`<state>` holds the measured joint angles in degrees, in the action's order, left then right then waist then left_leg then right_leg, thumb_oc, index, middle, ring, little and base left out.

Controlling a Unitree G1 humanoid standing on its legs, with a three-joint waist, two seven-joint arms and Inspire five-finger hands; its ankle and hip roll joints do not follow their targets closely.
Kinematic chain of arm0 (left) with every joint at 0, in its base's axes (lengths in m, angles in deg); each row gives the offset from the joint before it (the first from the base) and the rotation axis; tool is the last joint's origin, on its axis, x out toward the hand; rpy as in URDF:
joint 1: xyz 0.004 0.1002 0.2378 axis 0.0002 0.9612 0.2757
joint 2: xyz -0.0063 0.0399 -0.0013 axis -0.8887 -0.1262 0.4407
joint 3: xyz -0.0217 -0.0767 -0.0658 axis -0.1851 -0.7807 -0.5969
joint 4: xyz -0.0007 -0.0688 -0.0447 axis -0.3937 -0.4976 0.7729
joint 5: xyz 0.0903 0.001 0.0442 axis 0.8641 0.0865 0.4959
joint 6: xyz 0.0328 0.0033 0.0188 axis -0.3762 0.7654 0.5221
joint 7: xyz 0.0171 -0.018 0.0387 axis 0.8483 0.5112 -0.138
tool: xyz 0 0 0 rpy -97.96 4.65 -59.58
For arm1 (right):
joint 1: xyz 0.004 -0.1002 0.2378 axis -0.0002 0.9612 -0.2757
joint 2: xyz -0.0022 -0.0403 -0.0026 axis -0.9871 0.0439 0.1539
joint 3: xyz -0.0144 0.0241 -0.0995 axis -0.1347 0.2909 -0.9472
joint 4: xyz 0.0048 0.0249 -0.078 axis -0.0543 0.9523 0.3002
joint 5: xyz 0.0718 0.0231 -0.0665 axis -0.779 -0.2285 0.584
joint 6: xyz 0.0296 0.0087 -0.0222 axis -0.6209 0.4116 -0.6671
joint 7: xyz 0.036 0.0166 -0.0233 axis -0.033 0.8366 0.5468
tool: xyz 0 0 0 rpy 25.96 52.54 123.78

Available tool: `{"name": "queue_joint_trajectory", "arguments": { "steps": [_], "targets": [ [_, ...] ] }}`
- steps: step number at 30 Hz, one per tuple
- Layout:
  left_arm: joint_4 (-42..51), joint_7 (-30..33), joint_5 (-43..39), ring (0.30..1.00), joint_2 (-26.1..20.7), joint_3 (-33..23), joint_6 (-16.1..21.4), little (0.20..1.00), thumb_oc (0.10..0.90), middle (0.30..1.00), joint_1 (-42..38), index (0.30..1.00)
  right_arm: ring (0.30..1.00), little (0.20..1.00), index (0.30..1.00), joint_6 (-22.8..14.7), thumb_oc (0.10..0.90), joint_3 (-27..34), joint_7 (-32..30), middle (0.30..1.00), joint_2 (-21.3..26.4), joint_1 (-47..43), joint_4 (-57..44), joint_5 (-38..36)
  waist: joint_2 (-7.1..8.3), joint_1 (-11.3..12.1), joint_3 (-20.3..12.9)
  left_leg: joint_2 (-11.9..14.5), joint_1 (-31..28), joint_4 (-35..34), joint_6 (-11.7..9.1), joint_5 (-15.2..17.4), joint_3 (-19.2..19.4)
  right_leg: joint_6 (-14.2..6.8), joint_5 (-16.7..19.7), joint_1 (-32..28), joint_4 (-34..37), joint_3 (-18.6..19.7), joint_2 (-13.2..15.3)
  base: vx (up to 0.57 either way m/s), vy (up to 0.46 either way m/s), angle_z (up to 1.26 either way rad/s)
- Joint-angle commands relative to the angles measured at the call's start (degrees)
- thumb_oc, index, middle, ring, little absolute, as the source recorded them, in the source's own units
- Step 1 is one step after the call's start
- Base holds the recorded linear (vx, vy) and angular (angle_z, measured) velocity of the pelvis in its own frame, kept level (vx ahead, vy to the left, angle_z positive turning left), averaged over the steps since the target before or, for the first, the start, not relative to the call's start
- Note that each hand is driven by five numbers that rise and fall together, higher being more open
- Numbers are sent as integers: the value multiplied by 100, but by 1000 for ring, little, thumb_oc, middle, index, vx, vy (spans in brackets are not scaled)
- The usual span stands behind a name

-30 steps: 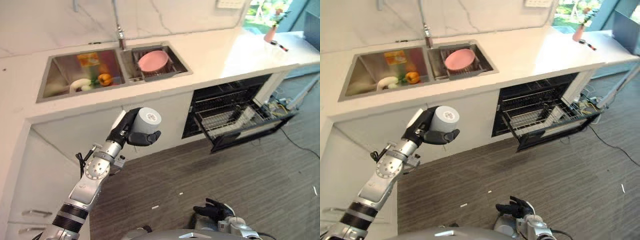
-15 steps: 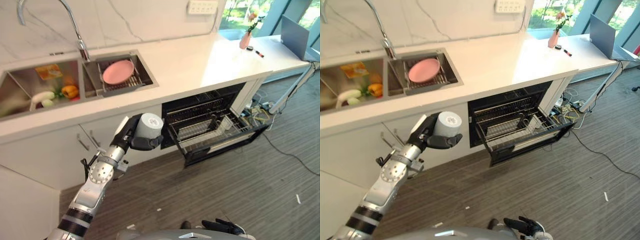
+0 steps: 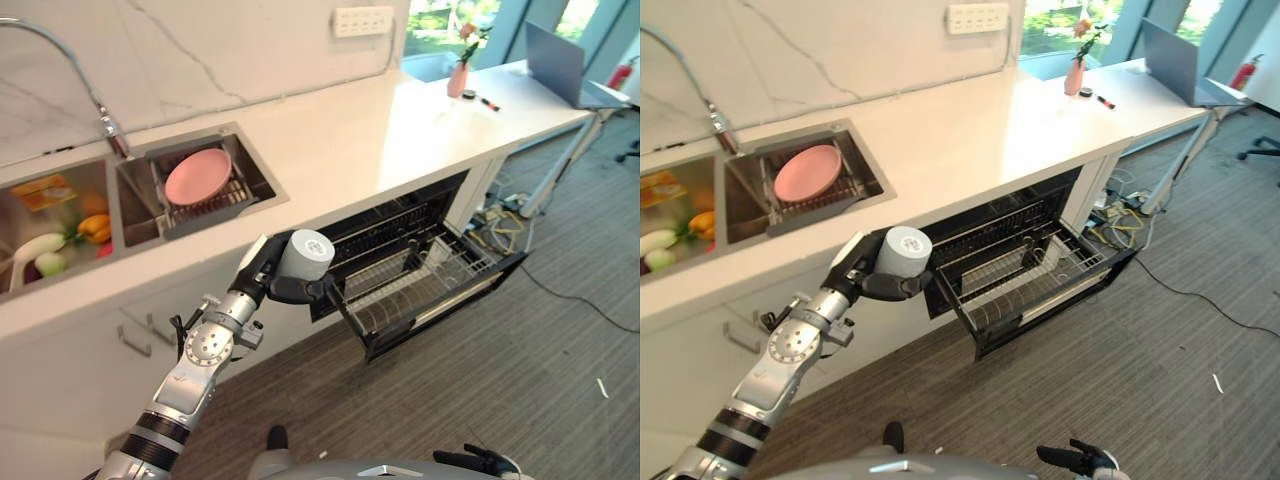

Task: Place the dishes in the dishwasher.

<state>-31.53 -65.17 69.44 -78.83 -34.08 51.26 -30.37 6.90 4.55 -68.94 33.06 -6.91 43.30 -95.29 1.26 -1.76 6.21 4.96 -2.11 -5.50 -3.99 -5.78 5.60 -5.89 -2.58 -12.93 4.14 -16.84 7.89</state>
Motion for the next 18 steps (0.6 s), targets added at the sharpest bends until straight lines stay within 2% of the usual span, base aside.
{"name": "queue_joint_trajectory", "arguments": {
  "steps": [1, 5, 7, 8, 10, 11, 13, 18],
  "targets": [
    [693, -43, -25, 300, -96, -197, 617, 300, 400, 300, -474, 300, 900, 900, 900, -268, 800, 212, -77, 900, 228, -216, -488, -362, -39, 145, -280, 85, -267, 134, -64, 469, 205, -436, 249, 632, -405, 102, 307, 35, 144, -17],
    [560, -5, 54, 300, -83, -198, 671, 300, 400, 300, -500, 300, 900, 900, 900, -503, 800, 585, -400, 900, 421, -140, -1837, -378, -34, 2, -317, -51, -417, 50, 63, 644, 480, -602, 390, 719, -379, 284, 486, 37, 154, -39],
    [510, 29, 108, 300, -74, -228, 688, 300, 400, 300, -567, 300, 900, 900, 900, -589, 800, 797, -592, 900, 643, -115, -2787, -177, -45, -91, -300, -98, -490, 50, 119, 712, 612, -669, 468, 774, -375, 388, 541, 31, 113, -50],
    [483, 66, 169, 300, -55, -243, 715, 300, 400, 300, -703, 300, 900, 900, 900, -716, 800, 1003, -776, 900, 853, -144, -3677, 79, -54, -212, -312, -140, -560, 50, 181, 788, 746, -717, 551, 848, -353, 513, 588, 20, 95, -58],
    [452, 89, 193, 300, -34, -229, 748, 300, 400, 300, -835, 300, 900, 900, 900, -818, 800, 1154, -930, 900, 967, -222, -4355, 266, -72, -258, -328, -167, -613, 50, 229, 844, 858, -750, 606, 907, -334, 620, 620, 52, 62, -75],
    [425, 129, 221, 300, -19, -252, 756, 300, 400, 300, -904, 300, 900, 900, 900, -880, 800, 1249, -964, 900, 998, -252, -4826, 317, -94, -290, -326, -175, -685, 50, 254, 915, 923, -777, 602, 904, -331, 678, 632, 50, 29, -58],
    [402, 153, 233, 300, -8, -249, 758, 300, 400, 300, -979, 300, 900, 900, 900, -954, 800, 1296, -978, 900, 1005, -295, -5147, 318, -93, -320, -339, -181, -692, 50, 266, 890, 982, -763, 645, 945, -314, 725, 637, 28, 15, -36],
    [356, 327, 337, 300, 29, -269, 807, 300, 400, 300, -1302, 300, 900, 900, 900, -1287, 800, 1155, -661, 900, 937, -648, -7306, 67, -105, -388, -385, -171, -841, 50, 294, 943, 1151, -732, 674, 958, -241, 869, 595, 62, -17, -35]
  ]
}}
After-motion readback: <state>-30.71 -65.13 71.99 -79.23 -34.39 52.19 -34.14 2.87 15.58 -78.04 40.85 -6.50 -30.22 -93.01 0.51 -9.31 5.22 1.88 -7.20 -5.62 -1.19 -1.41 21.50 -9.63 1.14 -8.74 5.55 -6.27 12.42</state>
